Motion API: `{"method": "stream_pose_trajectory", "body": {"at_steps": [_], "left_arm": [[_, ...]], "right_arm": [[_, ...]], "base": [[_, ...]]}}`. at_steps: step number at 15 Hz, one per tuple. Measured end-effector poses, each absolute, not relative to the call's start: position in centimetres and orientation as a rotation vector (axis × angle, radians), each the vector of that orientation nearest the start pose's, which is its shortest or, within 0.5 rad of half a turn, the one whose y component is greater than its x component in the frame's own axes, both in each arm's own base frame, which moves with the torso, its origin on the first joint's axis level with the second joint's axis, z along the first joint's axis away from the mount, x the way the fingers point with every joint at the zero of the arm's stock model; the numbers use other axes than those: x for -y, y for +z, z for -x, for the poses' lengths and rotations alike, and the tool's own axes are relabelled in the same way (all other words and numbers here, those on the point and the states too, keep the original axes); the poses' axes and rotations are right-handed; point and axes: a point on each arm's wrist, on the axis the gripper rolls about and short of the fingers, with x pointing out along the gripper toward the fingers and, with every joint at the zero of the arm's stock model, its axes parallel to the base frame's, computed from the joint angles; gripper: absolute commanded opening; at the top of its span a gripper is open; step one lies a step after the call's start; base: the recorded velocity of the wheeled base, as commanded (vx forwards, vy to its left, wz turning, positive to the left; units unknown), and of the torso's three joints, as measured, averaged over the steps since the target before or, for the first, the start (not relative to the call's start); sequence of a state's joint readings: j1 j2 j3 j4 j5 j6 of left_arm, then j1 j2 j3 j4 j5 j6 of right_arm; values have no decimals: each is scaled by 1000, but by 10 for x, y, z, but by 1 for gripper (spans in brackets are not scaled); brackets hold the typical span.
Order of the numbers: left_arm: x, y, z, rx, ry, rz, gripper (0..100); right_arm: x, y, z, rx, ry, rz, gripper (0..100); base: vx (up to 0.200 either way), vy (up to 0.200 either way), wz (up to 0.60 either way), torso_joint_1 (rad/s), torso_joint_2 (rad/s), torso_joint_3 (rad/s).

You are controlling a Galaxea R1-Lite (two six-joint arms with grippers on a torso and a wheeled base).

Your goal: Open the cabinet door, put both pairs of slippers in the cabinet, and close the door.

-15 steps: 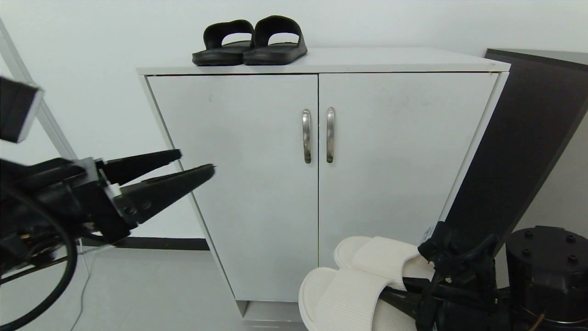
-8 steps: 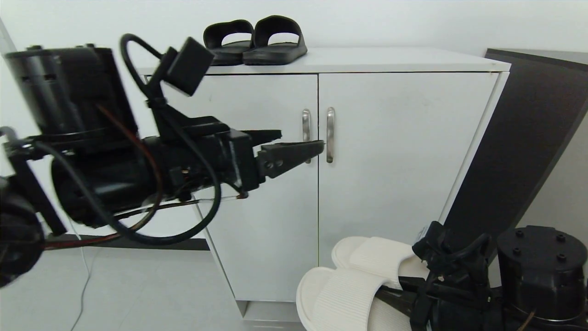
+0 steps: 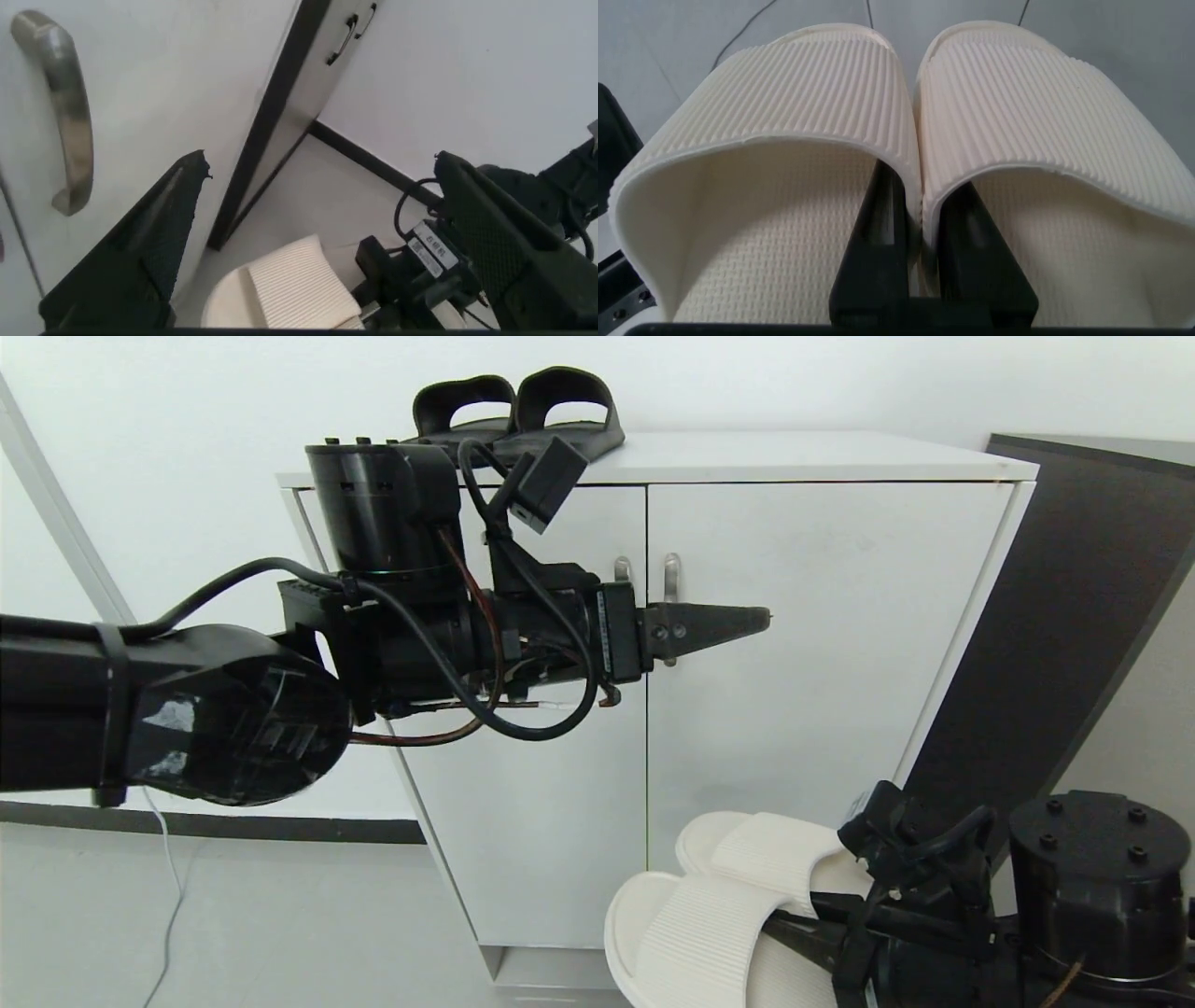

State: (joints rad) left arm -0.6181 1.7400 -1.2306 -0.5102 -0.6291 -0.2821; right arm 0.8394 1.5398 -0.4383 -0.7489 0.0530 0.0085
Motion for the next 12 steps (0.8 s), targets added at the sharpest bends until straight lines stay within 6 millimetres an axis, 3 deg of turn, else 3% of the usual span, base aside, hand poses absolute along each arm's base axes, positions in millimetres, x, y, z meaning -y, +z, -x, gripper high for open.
{"method": "stream_pose_trajectory", "body": {"at_steps": [3, 7, 12], "left_arm": [[210, 278, -274, -169, -1212, 250, 100], [213, 277, -279, -139, -1041, 249, 100], [223, 266, -283, -162, -907, 208, 100]], "right_arm": [[-174, 143, -155, -335, 880, 129, 0], [-174, 145, -156, -321, 878, 125, 0], [-174, 145, -156, -318, 876, 125, 0]], "base": [[0, 0, 0, 0, 0, 0], [0, 0, 0, 0, 0, 0], [0, 0, 0, 0, 0, 0]]}}
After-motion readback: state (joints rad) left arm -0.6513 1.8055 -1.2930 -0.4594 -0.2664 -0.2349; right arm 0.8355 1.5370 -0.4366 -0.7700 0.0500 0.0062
